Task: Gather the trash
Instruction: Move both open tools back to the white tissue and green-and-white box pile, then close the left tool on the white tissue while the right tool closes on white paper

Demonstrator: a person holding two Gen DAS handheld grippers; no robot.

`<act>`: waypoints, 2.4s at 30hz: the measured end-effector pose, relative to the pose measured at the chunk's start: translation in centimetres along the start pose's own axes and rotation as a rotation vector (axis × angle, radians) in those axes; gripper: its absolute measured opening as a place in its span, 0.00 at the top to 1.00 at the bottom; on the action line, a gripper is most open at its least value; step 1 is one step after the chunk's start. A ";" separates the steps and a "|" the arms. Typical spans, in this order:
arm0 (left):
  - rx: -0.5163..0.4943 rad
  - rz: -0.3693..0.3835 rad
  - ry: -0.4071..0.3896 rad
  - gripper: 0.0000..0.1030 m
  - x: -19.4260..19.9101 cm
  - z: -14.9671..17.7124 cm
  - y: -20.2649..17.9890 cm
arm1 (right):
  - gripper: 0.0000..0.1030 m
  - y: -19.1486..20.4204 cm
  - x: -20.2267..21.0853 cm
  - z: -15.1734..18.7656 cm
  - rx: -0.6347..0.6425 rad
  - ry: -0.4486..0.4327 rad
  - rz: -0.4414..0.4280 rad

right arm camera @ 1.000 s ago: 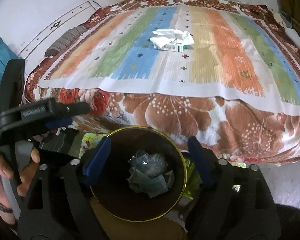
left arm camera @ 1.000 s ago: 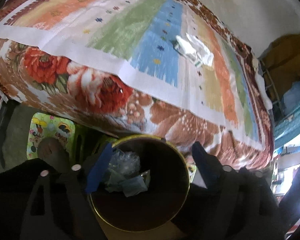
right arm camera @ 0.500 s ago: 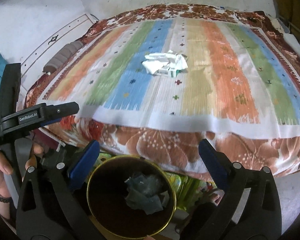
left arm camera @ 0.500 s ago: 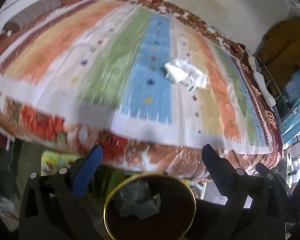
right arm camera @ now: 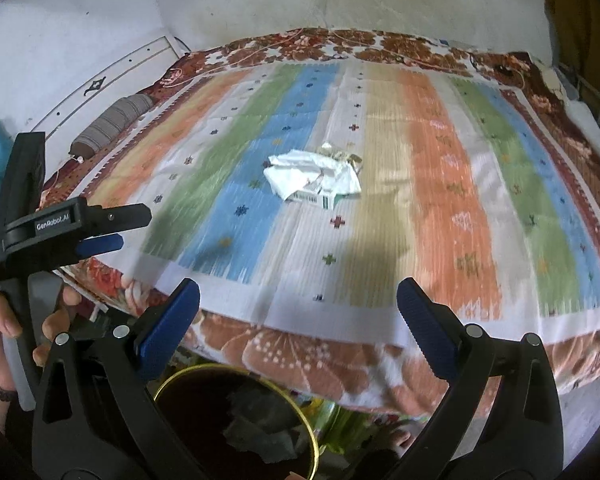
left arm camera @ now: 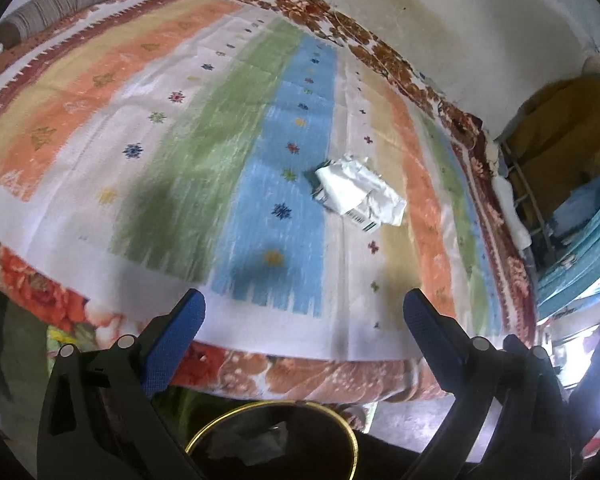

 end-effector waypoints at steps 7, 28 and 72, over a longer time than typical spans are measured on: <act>0.055 0.044 0.019 0.06 -2.9 -0.9 0.1 | 0.09 -0.2 -2.5 -1.6 0.040 -0.010 0.009; 0.035 0.111 0.035 0.06 -8.4 -3.1 -0.8 | 0.10 -3.2 -9.9 -2.3 -0.040 0.036 0.030; 0.019 0.255 0.126 0.43 -19.7 -5.0 -2.7 | 0.79 -7.1 -22.9 -2.3 -0.121 0.116 -0.048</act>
Point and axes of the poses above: each gripper's, at about its wrist camera, not at the fingertips, and x roughly against the way its jaws point, y to its left, z to its underside, the point moved 9 cm from there along -x, roughly the way its jaws point, and after that the axes turned 13 degrees about -y, right-handed, at the moved point
